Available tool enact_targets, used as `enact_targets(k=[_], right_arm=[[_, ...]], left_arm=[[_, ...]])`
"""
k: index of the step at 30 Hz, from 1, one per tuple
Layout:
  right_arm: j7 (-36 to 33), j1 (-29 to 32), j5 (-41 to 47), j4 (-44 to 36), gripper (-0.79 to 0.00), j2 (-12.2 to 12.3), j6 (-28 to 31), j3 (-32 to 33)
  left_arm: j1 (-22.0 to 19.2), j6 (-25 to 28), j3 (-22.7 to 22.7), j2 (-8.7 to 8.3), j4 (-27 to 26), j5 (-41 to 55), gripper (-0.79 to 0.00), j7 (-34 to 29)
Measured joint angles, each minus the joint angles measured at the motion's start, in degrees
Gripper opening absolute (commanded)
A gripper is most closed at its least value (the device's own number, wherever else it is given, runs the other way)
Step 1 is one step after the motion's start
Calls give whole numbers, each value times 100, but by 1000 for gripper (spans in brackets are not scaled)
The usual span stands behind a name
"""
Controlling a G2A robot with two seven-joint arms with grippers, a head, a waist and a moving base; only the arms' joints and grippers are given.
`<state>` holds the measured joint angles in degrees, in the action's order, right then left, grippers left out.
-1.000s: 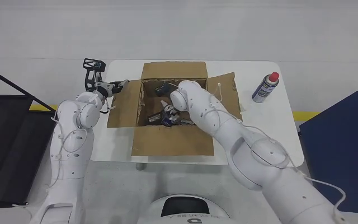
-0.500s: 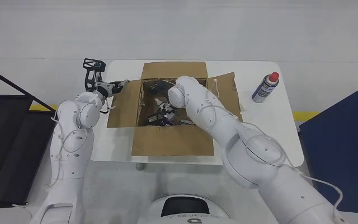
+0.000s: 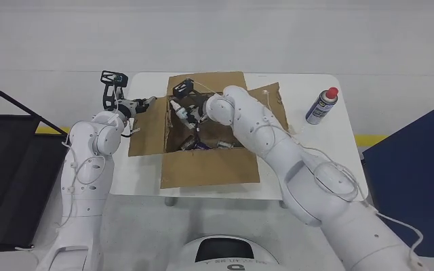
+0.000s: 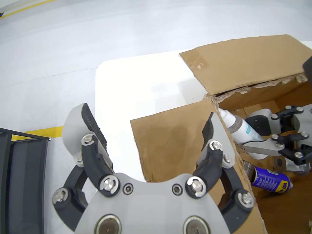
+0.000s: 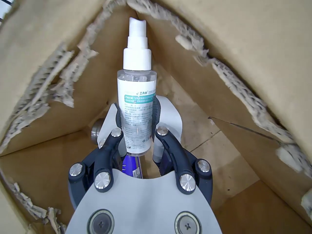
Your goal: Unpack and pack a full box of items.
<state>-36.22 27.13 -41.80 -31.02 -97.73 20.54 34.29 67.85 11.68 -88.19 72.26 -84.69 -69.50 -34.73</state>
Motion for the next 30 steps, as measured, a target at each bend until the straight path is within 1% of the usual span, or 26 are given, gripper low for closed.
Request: enact_targets(k=[2, 5, 7, 9, 12, 15, 16, 20, 23, 26, 29, 30], right_arm=[[223, 196, -163, -420, -785, 177, 33, 156], [521, 683, -507, -1358, -785, 523, -8, 521], [540, 1149, -769, -2182, -785, 792, -78, 884], [357, 1694, -1009, -3091, -785, 1046, -223, 1304], [-92, 2441, -1298, -4314, -785, 1315, -496, 1855], [-454, 2941, -1394, -5112, -785, 1455, -620, 2218], [-507, 3033, -1393, -5251, -785, 1479, -618, 2289], [-539, 3225, -1402, -5468, -785, 1541, -627, 2472], [-549, 3108, -1583, -5275, -785, 1520, -1003, 2421], [-666, 2706, -1613, -4731, -785, 1410, -1546, 2178], [-813, 2189, -1307, -3979, -785, 1243, -1881, 1862], [-867, 2003, -1236, -3718, -745, 1174, -2013, 1726]], left_arm=[[0, 0, 0, 0, 0, 0, 0, 0], [0, 0, 0, 0, 0, 0, 0, 0], [0, 0, 0, 0, 0, 0, 0, 0], [0, 0, 0, 0, 0, 0, 0, 0], [0, 0, 0, 0, 0, 0, 0, 0], [0, 0, 0, 0, 0, 0, 0, 0], [0, 0, 0, 0, 0, 0, 0, 0], [0, 0, 0, 0, 0, 0, 0, 0], [0, 0, 0, 0, 0, 0, 0, 0], [0, 0, 0, 0, 0, 0, 0, 0], [0, 0, 0, 0, 0, 0, 0, 0], [0, 0, 0, 0, 0, 0, 0, 0]])
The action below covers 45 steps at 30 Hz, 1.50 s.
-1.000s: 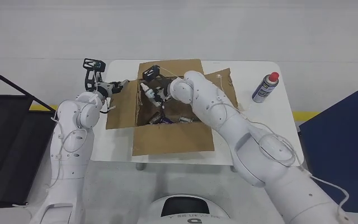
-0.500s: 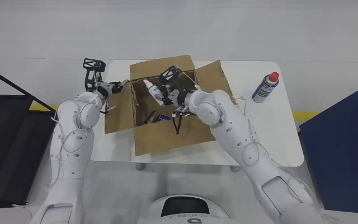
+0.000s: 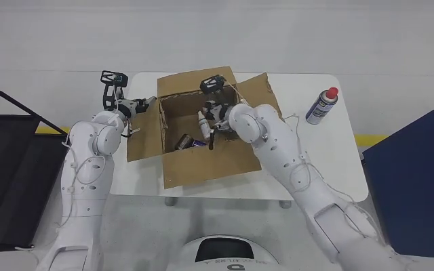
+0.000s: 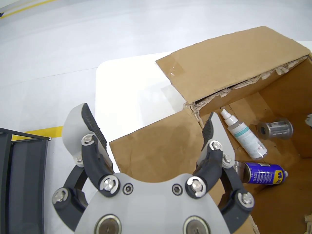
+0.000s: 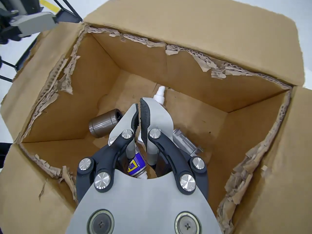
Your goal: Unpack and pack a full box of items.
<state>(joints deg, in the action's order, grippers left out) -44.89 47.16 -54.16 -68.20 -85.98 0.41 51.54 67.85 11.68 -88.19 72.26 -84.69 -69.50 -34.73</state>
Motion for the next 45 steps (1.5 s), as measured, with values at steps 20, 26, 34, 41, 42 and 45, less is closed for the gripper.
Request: enact_targets(k=[20, 26, 34, 41, 42, 45], right_arm=[[-379, -1256, 412, 2675, -191, -931, -666, -1406], [-365, -1533, 601, 3476, -305, -1231, -695, -1595], [-286, -1797, 822, 4333, -394, -1612, -562, -1754], [-190, -1943, 858, 4893, -425, -1861, -478, -1836], [-154, -1960, 840, 4970, -431, -1897, -485, -1852], [-93, -1991, 824, 5132, -471, -1980, -484, -1876]], left_arm=[[0, 0, 0, 0, 0, 0, 0, 0], [0, 0, 0, 0, 0, 0, 0, 0], [0, 0, 0, 0, 0, 0, 0, 0], [0, 0, 0, 0, 0, 0, 0, 0], [0, 0, 0, 0, 0, 0, 0, 0], [0, 0, 0, 0, 0, 0, 0, 0]])
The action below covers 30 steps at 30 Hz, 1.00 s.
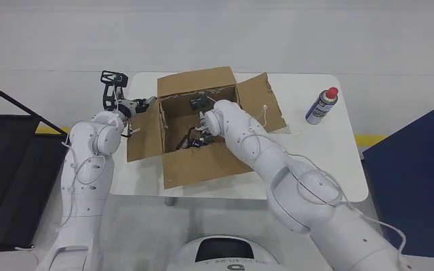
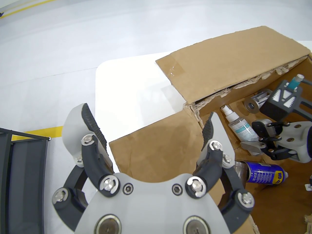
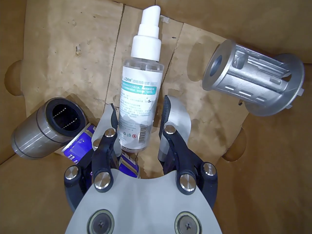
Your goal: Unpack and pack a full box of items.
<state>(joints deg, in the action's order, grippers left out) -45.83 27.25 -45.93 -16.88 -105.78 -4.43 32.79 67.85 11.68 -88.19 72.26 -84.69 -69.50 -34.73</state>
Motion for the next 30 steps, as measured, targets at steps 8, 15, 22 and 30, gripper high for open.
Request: enact_targets(k=[8, 15, 22, 30], right_arm=[[128, -78, 23, 274, -785, -144, 153, 10], [533, -183, 111, 240, -785, -135, 490, 130], [844, -95, 33, -182, -785, 24, 1176, 232], [1071, 186, -214, -1049, -785, 497, 1434, 594]], left_arm=[[0, 0, 0, 0, 0, 0, 0, 0], [0, 0, 0, 0, 0, 0, 0, 0], [0, 0, 0, 0, 0, 0, 0, 0], [0, 0, 0, 0, 0, 0, 0, 0]])
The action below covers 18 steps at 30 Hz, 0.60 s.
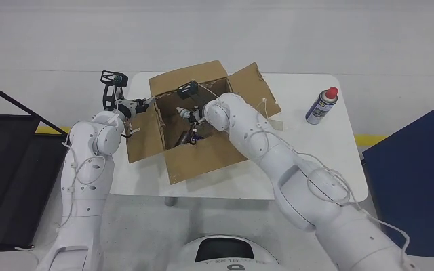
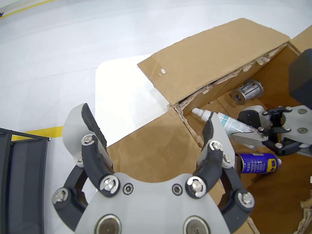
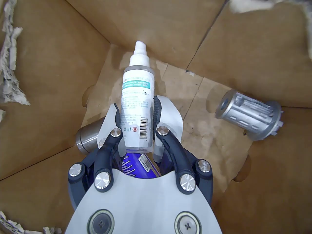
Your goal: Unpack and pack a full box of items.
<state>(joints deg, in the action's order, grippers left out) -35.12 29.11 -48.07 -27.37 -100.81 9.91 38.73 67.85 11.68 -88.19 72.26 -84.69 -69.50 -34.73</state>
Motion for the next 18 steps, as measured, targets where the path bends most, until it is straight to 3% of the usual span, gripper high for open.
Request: enact_targets(k=[5, 10, 13, 18], right_arm=[[-252, 442, -285, -1028, -785, 413, -92, 401], [-1061, 1161, -930, -2530, -785, 830, -650, 849], [-1531, 1537, -1240, -3250, -529, 1003, -891, 1103], [-1872, 1786, -1466, -3659, -413, 1113, -1005, 1294]], left_arm=[[0, 0, 0, 0, 0, 0, 0, 0], [0, 0, 0, 0, 0, 0, 0, 0], [0, 0, 0, 0, 0, 0, 0, 0], [0, 0, 0, 0, 0, 0, 0, 0]])
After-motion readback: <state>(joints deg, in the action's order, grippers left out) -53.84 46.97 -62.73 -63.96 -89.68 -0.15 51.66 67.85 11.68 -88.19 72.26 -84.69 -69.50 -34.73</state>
